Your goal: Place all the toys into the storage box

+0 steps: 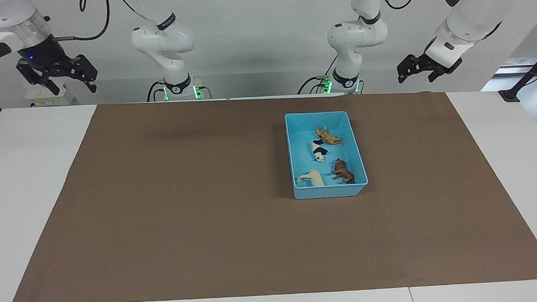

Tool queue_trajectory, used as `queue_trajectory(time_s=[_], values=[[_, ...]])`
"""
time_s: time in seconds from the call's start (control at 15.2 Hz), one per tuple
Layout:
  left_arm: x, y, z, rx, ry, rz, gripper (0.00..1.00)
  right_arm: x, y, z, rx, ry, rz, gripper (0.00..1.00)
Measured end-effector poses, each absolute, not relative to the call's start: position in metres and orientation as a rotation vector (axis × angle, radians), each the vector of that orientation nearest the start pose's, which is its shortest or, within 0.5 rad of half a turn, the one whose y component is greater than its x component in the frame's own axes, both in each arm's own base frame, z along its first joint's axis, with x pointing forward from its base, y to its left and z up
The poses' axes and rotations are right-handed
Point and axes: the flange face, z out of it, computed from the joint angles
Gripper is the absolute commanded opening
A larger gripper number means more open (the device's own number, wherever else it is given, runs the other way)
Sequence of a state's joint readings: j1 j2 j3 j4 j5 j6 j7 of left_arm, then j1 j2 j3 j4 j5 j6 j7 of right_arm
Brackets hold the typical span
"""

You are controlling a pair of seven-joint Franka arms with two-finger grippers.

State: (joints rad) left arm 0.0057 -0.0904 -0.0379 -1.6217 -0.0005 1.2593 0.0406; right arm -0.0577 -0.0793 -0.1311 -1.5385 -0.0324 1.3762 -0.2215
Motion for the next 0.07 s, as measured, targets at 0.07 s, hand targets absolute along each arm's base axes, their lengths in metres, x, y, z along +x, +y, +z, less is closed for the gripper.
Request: queue_trajectory(time_s=[0.07], values=[[0.4898, -0.0168, 0.626, -3.109, 0.112, 0.426, 1.0, 0.4983, -0.1026, 0.664, -3.142, -0.044, 0.139, 1.0]])
